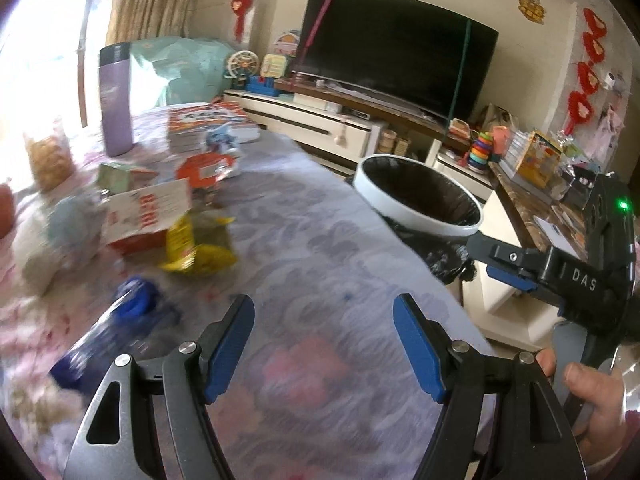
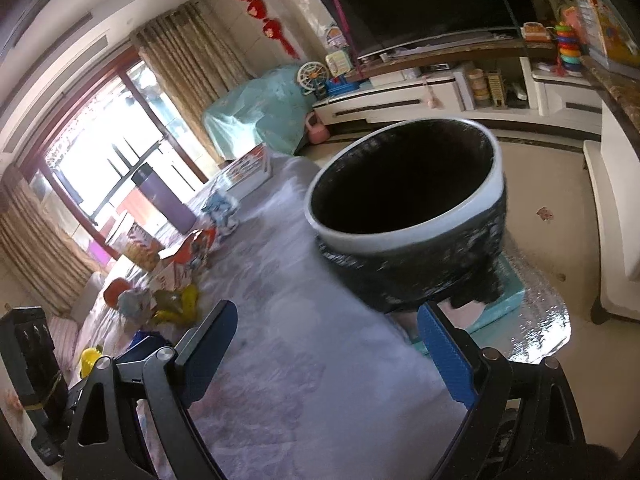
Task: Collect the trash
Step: 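Move both open tools back toward the trash on the table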
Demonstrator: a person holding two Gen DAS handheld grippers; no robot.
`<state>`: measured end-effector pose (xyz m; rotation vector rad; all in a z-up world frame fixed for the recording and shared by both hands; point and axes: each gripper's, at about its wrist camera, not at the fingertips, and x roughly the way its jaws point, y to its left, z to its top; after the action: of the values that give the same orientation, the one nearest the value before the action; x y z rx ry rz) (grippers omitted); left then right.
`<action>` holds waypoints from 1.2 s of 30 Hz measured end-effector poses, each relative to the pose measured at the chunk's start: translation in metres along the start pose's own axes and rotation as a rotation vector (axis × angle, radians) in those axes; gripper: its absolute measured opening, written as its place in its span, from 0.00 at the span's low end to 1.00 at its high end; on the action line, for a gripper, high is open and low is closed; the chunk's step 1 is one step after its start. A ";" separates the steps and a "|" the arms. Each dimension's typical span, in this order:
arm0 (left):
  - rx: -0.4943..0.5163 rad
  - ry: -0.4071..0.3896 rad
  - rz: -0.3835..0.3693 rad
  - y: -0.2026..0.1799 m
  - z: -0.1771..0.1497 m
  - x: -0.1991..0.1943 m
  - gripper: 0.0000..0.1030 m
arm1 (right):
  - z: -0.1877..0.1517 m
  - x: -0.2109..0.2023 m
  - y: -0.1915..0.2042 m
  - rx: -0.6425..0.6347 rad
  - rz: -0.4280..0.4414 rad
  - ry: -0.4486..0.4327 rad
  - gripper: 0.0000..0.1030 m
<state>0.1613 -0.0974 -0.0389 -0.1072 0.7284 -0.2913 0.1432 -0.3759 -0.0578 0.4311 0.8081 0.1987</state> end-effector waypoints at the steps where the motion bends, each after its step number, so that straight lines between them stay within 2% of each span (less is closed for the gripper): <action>1: -0.003 -0.002 0.007 0.002 -0.003 -0.006 0.70 | -0.002 0.000 0.003 -0.003 0.006 0.003 0.90; 19: -0.108 -0.040 0.117 0.048 -0.054 -0.094 0.71 | -0.031 0.025 0.075 -0.116 0.107 0.086 0.90; 22: -0.104 -0.041 0.132 0.052 -0.056 -0.102 0.76 | -0.036 0.030 0.087 -0.132 0.122 0.098 0.90; 25: -0.089 -0.029 0.143 0.058 -0.058 -0.104 0.76 | -0.038 0.037 0.098 -0.150 0.140 0.113 0.90; 31: -0.058 0.026 0.112 0.078 -0.043 -0.094 0.77 | -0.039 0.053 0.114 -0.168 0.165 0.139 0.90; 36: -0.012 0.105 0.024 0.090 -0.032 -0.075 0.78 | -0.035 0.070 0.123 -0.165 0.186 0.162 0.90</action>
<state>0.1072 0.0111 -0.0321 -0.0949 0.8351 -0.2716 0.1642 -0.2317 -0.0702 0.3365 0.9029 0.4747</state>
